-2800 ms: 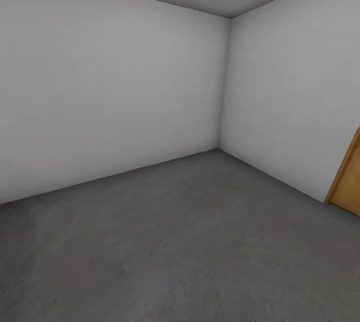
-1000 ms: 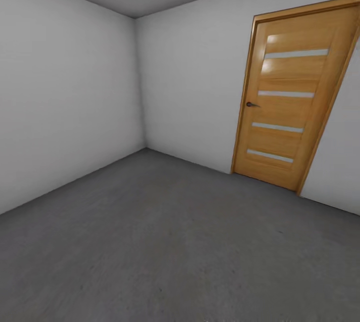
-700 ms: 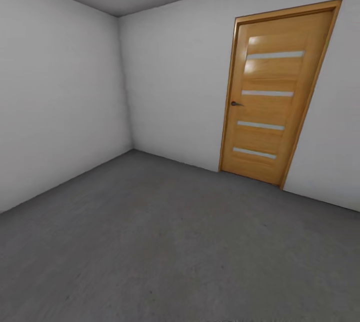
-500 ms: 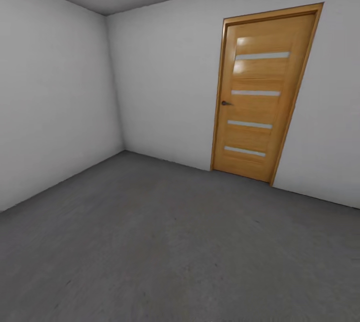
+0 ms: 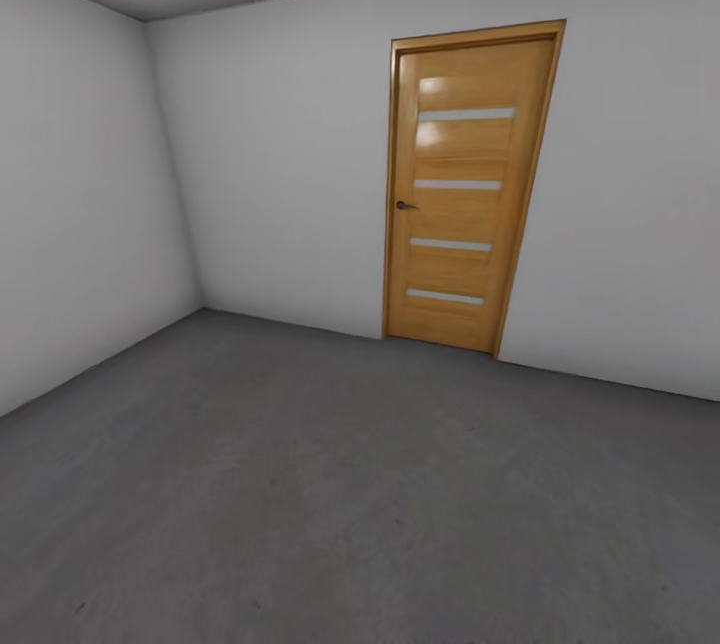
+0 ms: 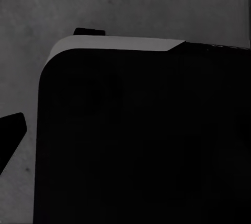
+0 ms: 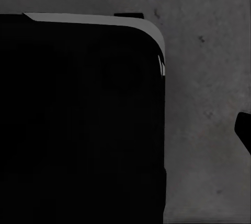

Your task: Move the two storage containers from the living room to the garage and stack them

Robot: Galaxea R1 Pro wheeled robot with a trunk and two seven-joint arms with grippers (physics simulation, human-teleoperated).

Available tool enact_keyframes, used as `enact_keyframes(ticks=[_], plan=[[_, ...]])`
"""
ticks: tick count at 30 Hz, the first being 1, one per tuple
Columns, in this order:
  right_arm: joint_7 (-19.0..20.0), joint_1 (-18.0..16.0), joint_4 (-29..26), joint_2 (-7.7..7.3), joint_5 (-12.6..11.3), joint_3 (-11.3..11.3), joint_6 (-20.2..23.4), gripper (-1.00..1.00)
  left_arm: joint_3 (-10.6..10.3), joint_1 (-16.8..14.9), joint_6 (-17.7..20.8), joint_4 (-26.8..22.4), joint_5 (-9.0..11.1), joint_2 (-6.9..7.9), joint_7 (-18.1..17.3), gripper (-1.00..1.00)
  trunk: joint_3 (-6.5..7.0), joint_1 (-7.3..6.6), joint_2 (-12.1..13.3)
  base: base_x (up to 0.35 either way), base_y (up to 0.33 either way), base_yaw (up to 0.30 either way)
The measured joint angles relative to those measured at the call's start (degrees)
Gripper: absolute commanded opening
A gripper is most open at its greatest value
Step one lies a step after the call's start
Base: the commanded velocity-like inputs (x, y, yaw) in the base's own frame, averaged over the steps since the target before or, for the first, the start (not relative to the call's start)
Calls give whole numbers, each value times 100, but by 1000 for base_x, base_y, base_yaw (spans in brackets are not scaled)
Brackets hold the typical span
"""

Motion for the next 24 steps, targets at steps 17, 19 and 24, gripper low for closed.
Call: enact_keyframes(ticks=[17, 19, 24], plan=[[7, 0, 0, -4, 15, 6, 0, 100, 0, 0, 7, 0, 0, 1, -2, 100, 0, -1, 0, 23, 0, -282], [8, 0, 0, -4, 16, 9, 9, 100, 0, 0, 10, 0, 0, 0, 4, 100, 0, -2, 0, 224, 0, -122], [8, 0, 0, -8, 14, 26, 32, 100, -4, 0, 24, 8, 7, 0, 39, 100, 0, -3, -1, 297, 0, -32]])
